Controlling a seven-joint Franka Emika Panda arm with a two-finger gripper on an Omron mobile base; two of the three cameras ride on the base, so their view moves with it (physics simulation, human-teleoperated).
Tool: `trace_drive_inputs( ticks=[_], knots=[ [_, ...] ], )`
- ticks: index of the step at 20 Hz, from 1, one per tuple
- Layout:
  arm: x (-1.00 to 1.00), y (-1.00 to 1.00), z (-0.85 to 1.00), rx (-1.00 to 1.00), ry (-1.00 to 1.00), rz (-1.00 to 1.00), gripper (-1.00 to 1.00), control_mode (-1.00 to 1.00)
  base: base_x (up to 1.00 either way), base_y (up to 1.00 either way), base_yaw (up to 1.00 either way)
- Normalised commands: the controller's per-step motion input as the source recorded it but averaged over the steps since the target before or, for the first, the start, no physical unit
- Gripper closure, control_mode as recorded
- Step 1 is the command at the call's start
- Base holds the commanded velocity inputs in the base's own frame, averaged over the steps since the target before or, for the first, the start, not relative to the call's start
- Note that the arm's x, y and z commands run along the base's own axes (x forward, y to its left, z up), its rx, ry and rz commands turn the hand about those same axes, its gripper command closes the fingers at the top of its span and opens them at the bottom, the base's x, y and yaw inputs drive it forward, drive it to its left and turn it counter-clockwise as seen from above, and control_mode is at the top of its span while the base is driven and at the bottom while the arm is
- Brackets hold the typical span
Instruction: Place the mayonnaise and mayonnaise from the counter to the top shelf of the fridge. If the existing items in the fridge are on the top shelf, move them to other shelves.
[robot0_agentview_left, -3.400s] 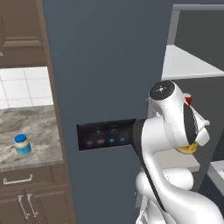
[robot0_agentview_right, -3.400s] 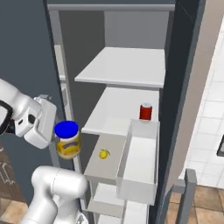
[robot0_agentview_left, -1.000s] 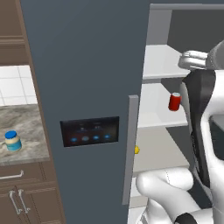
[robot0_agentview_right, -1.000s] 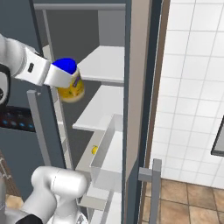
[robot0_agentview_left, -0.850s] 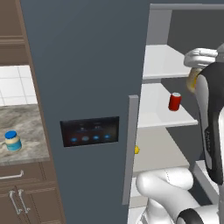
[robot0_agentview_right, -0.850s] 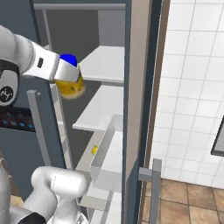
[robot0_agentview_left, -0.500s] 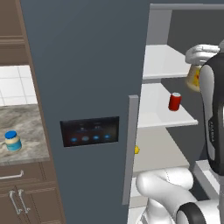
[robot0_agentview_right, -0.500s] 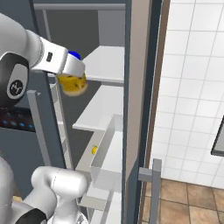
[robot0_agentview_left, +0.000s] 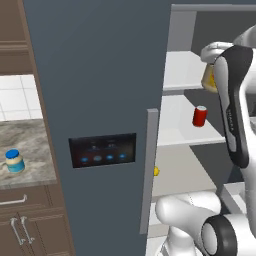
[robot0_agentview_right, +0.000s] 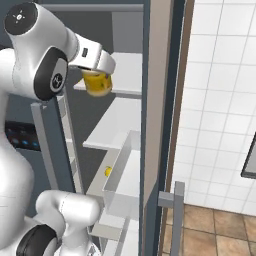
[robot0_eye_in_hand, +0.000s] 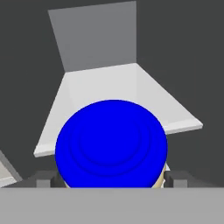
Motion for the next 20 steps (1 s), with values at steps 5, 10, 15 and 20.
trace_drive_inputs(
  ticks=[5, 10, 15, 20],
  knots=[
    [0.92, -0.34, 0.0, 0.0, 0.0, 0.09, 1.0, -1.0, 0.0, 0.0, 0.0],
    [0.77, -0.14, -0.01, 0.0, 0.0, 0.05, 1.0, -1.0, 0.0, 0.0, 0.0],
    [0.76, 0.0, -0.16, 0.0, 0.0, 0.0, 1.0, -1.0, 0.0, 0.0, 0.0],
    [0.76, -0.03, -0.3, 0.0, 0.0, 0.0, 1.0, -1.0, 0.0, 0.0, 0.0]
  ],
)
